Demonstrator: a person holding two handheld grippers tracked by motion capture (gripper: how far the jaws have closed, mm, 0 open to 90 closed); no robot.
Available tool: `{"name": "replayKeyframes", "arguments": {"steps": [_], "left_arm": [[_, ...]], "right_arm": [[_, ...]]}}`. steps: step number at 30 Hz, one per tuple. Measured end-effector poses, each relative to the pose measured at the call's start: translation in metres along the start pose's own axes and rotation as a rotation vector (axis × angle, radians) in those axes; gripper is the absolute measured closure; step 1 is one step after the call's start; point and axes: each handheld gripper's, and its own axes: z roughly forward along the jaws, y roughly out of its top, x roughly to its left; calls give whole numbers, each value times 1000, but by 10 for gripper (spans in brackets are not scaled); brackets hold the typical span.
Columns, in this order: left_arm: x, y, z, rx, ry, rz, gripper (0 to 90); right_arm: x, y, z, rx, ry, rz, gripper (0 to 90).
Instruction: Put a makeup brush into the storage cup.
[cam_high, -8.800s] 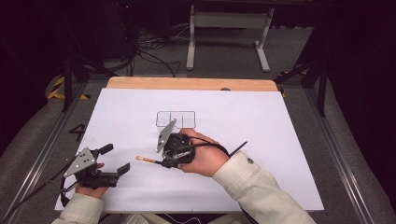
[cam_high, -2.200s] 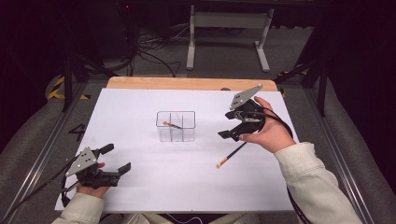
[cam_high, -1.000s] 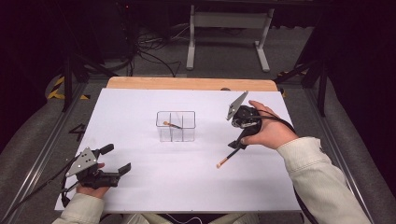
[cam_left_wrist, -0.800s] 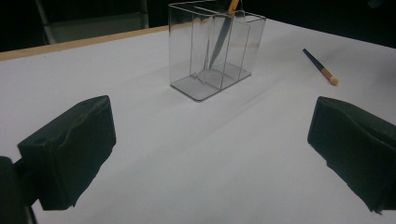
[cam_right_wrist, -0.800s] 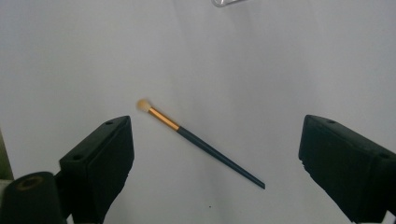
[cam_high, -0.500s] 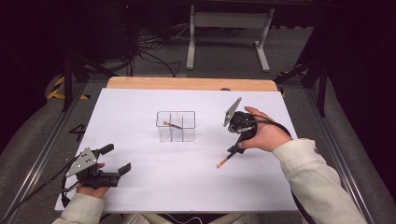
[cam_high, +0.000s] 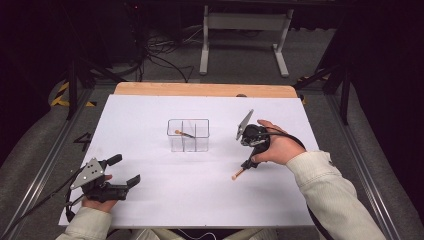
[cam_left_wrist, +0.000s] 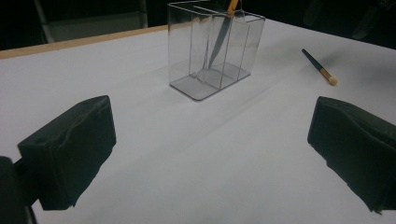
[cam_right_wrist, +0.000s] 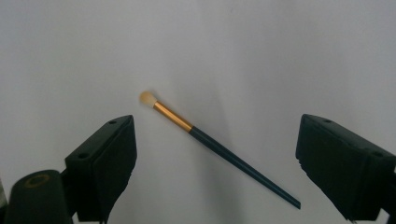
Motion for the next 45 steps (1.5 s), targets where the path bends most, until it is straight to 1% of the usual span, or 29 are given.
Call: {"name": "replayKeyframes", "arguments": {"steps": [4, 13, 16, 22, 29, 33, 39, 40, 42, 45], "left_arm": [[0, 0, 0, 0, 0, 0, 15], [0, 0, 0, 0, 1, 0, 15], [0, 0, 0, 0, 1, 4, 15], [0, 0, 0, -1, 1, 1, 15], [0, 0, 0, -3, 3, 2, 15], [0, 0, 0, -1, 4, 2, 15], [0, 0, 0, 1, 3, 3, 15], [0, 0, 0, 1, 3, 3, 16], [0, 0, 0, 2, 4, 4, 15], [0, 0, 0, 5, 4, 5, 16]], "right_arm": [[-1, -1, 3, 2, 6, 5, 130], [-3, -6, 18, 31, 25, 16, 131], [-4, -7, 22, 43, 31, 13, 135], [-3, -8, 28, 58, 45, 14, 154], [-5, -11, 36, 86, 58, 4, 172], [-4, -12, 41, 111, 51, -8, 187], [-4, -13, 45, 126, 55, -5, 188], [-5, -14, 46, 126, 55, -13, 191], [-5, -14, 48, 130, 55, -13, 194], [-4, -14, 51, 133, 60, -19, 220]]}}
